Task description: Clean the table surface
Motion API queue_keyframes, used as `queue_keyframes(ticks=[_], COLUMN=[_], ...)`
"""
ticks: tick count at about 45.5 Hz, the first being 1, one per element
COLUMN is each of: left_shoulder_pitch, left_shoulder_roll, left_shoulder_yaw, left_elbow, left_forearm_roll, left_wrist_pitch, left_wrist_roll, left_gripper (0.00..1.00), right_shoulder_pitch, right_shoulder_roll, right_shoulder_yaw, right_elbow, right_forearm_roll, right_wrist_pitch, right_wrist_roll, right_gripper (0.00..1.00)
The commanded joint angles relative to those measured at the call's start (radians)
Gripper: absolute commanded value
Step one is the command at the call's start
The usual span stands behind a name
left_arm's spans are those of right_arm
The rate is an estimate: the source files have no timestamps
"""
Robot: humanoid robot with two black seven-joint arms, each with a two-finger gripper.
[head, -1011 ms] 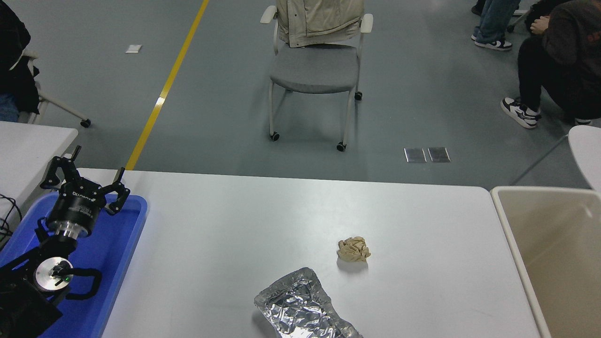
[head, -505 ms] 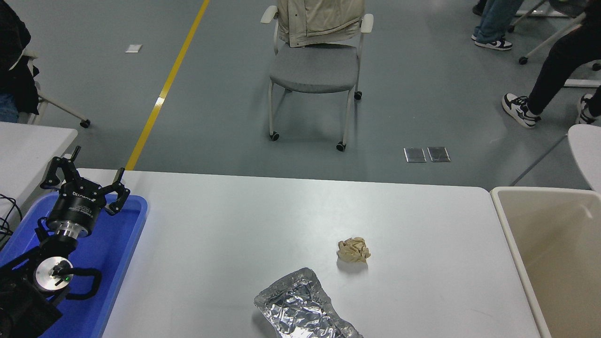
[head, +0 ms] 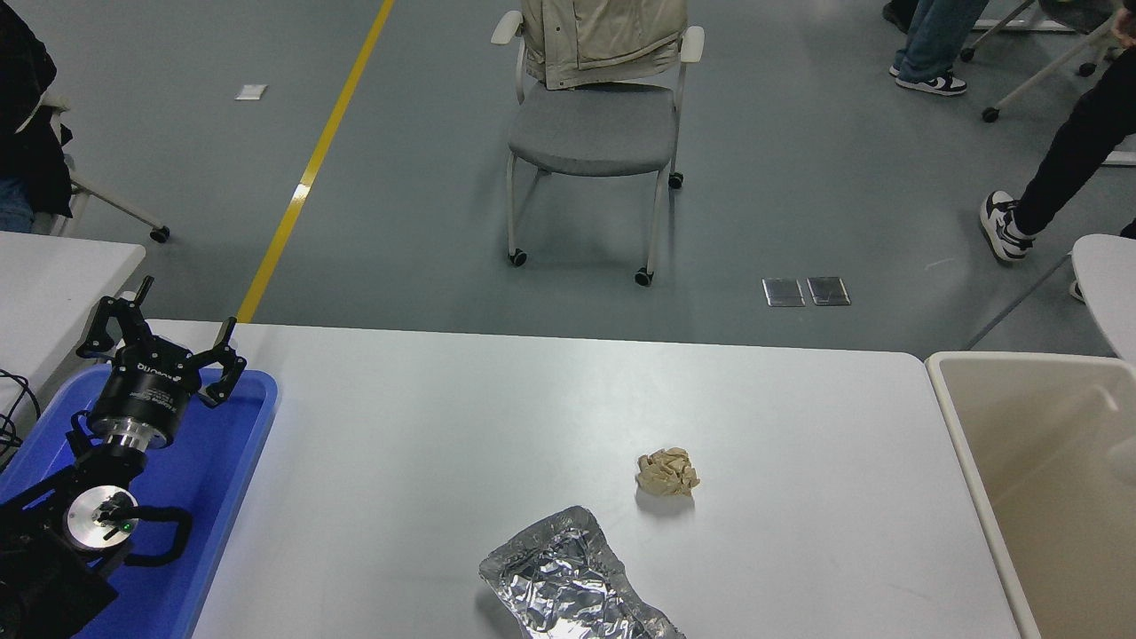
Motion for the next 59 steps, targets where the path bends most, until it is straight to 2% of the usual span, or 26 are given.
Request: queue_keyframes(ticks=[1,6,7,9,10,11,22,31,54,59], left_shoulder_pitch=[0.000,0.000,0.000,0.000,0.000,0.000,0.000,0.000,0.000,0.000], left_shoulder_roll=[0.000,0.000,0.000,0.000,0.000,0.000,0.000,0.000,0.000,0.000], left_shoulder_yaw=[0.000,0.000,0.000,0.000,0.000,0.000,0.000,0.000,0.000,0.000], left_elbow=[0.000,0.000,0.000,0.000,0.000,0.000,0.000,0.000,0.000,0.000], left_forearm_roll=[0.000,0.000,0.000,0.000,0.000,0.000,0.000,0.000,0.000,0.000], left_wrist_pitch=[0.000,0.000,0.000,0.000,0.000,0.000,0.000,0.000,0.000,0.000], left_wrist_roll=[0.000,0.000,0.000,0.000,0.000,0.000,0.000,0.000,0.000,0.000], left_gripper=[1.00,1.00,1.00,1.00,1.00,1.00,1.00,1.00,1.00,1.00], right_shoulder_pitch=[-0.004,-0.003,-0.003,0.003,0.003,0.003,0.002,0.003,0.013,0.014], right_shoulder_roll=[0.016,0.025,0.026,0.028,0.028,0.028,0.020,0.022,0.005,0.002], right_shoulder_yaw=[-0.051,-0.052,-0.052,-0.049,-0.045,-0.049,-0.034,-0.048,-0.029,-0.013], right_elbow=[-0.011,-0.033,-0.037,-0.045,-0.046,-0.046,-0.050,-0.051,-0.074,-0.059], right_forearm_roll=[0.048,0.050,0.050,0.051,0.051,0.051,0.066,0.172,0.183,0.238], right_wrist_pitch=[-0.004,-0.001,-0.001,0.000,0.000,0.002,0.000,-0.001,-0.006,-0.003], right_wrist_roll=[-0.009,-0.013,-0.013,-0.013,-0.013,-0.013,-0.013,-0.013,-0.010,-0.012], right_gripper=[0.00,0.02,0.18,0.58,0.74,0.80,0.88,0.88,0.91,0.91])
